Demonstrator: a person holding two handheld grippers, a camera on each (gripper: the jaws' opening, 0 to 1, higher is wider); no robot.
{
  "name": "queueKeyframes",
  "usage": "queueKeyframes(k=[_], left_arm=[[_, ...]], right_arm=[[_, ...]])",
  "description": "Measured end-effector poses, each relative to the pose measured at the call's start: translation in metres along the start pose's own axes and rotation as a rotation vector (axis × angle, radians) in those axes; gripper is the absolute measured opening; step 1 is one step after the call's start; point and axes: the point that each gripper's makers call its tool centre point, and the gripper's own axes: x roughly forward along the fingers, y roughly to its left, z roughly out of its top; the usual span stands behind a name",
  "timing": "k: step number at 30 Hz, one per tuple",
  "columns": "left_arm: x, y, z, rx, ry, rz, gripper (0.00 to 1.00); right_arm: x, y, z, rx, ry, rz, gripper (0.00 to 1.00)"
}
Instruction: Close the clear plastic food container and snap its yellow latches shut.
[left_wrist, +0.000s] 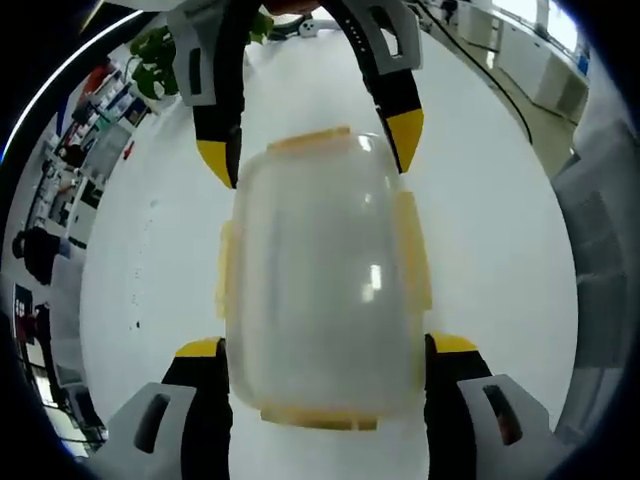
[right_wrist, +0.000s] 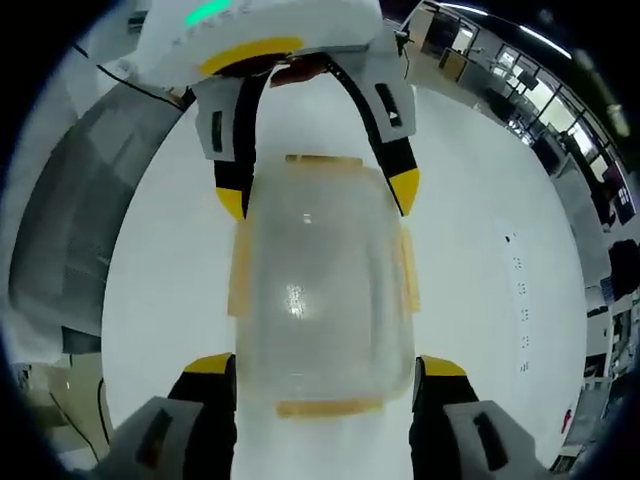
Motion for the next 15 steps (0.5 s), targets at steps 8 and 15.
queueKeyframes(k=[8,15], left_arm=[[-0.003,-0.001,-0.012,0.011,-0.003,0.009,0.77],[-0.010,-0.002,-0.031,0.009,-0.001,0.010,0.78]], right_arm=[[0.005,0.004,0.012,0.023,-0.006,0.000,0.71],[0.011,0.006,0.034,0.027,-0.008,-0.003,0.71]])
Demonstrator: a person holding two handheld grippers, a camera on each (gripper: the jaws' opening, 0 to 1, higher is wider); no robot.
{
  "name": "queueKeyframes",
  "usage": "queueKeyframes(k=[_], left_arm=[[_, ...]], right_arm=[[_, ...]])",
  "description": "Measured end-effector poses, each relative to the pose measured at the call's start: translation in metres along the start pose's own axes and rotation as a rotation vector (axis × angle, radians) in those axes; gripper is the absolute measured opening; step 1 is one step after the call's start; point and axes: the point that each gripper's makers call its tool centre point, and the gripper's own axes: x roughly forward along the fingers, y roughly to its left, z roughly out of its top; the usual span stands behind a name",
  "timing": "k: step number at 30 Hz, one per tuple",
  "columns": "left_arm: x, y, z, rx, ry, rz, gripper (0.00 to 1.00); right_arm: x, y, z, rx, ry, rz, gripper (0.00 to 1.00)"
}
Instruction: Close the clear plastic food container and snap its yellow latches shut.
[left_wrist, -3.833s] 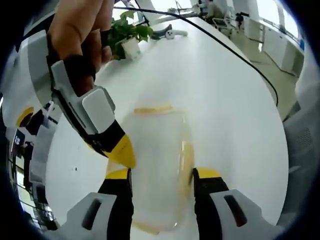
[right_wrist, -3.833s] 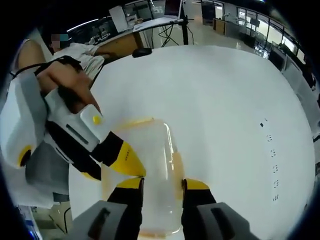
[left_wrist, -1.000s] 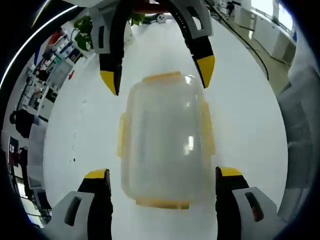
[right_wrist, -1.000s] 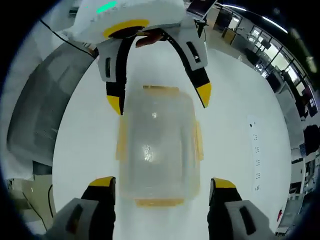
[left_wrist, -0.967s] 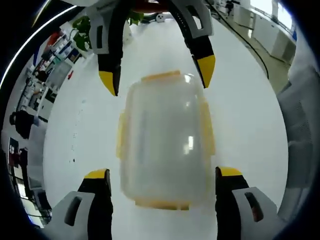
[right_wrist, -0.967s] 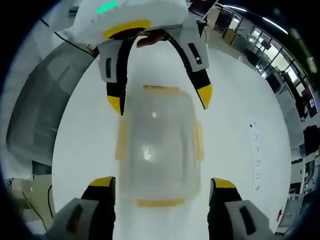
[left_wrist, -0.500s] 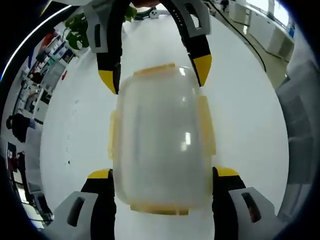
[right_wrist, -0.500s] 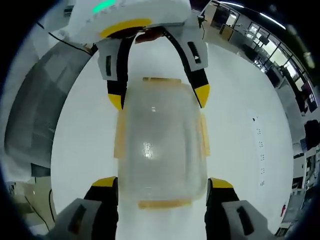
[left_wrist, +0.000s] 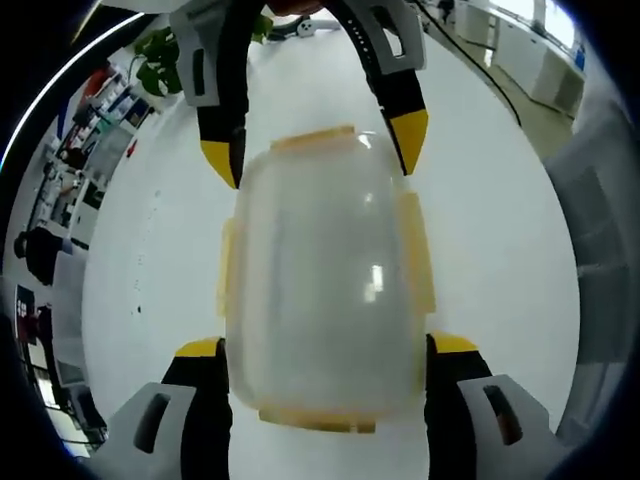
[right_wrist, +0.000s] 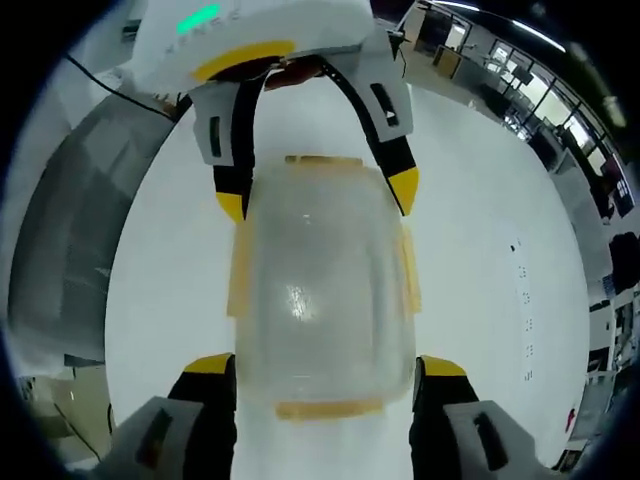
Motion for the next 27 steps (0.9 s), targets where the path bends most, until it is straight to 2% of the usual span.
queueKeyframes(k=[10,17,27], left_arm=[[-0.014,-0.003,-0.034,-0.007,0.017,0.001,0.78],[-0.023,-0.006,-0.057,-0.013,0.006,0.001,0.78],[-0.033,-0.011,-0.081,-0.021,-0.012,0.005,0.78]], right_arm=[[0.012,0.003,0.034,0.007,-0.003,-0.005,0.71],[0.020,0.009,0.058,0.014,0.001,-0.009,0.71],[0.029,0.015,0.082,0.017,0.010,-0.010,0.71]])
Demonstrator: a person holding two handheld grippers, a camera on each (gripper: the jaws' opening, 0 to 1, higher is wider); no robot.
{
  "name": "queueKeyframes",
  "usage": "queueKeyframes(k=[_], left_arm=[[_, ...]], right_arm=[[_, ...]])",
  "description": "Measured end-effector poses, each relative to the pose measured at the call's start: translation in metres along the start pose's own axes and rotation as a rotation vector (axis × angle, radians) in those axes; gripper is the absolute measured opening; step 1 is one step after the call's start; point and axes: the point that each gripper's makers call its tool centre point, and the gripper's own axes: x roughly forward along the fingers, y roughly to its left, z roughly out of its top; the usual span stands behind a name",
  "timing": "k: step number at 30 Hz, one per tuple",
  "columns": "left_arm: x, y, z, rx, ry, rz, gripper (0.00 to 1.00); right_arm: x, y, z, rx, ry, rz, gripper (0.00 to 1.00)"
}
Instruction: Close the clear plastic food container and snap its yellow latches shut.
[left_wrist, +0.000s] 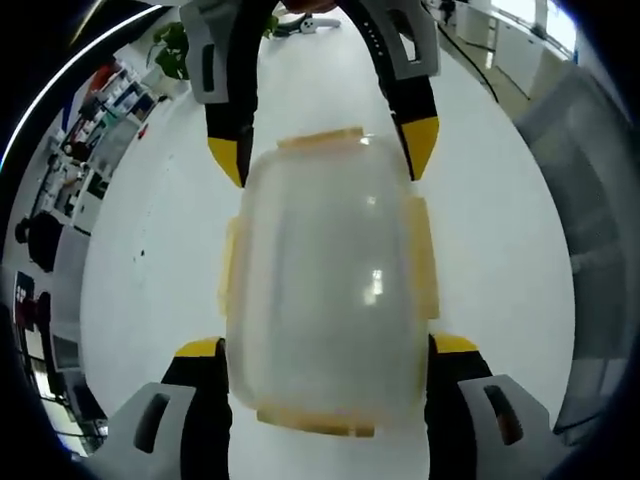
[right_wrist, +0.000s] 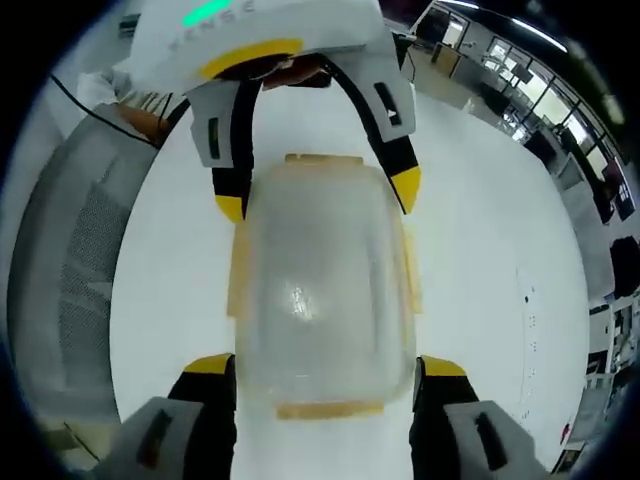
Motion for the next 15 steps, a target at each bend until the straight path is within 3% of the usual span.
queueKeyframes(k=[15], left_arm=[[0.000,0.014,-0.010,-0.004,-0.026,0.008,0.79]], right_arm=[[0.004,-0.012,0.011,0.001,0.001,-0.005,0.71]])
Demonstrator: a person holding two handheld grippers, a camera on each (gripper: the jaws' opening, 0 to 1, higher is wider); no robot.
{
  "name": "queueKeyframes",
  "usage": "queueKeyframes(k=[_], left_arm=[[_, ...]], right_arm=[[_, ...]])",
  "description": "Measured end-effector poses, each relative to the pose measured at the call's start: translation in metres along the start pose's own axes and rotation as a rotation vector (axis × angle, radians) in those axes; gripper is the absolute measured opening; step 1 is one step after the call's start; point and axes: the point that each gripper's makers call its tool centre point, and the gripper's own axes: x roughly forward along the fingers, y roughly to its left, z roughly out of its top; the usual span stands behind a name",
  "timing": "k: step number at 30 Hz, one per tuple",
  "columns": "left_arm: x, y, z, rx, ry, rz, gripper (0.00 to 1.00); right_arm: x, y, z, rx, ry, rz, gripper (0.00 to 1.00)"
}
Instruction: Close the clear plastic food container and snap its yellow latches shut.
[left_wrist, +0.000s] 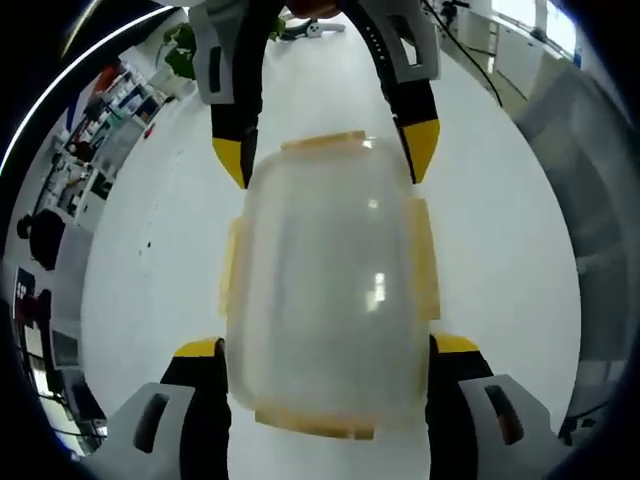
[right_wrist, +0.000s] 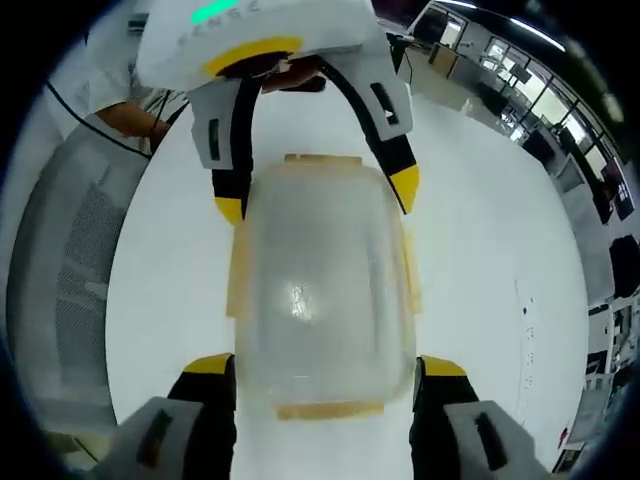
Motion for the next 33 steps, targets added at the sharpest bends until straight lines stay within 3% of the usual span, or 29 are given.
queueKeyframes(k=[12,33], left_arm=[[0.002,0.012,-0.002,-0.007,-0.001,0.002,0.79],[-0.007,0.013,0.001,-0.061,-0.017,0.004,0.79]], right_arm=[[0.002,-0.013,0.001,-0.005,-0.004,0.001,0.71],[-0.008,-0.016,0.001,-0.003,-0.015,-0.023,0.72]])
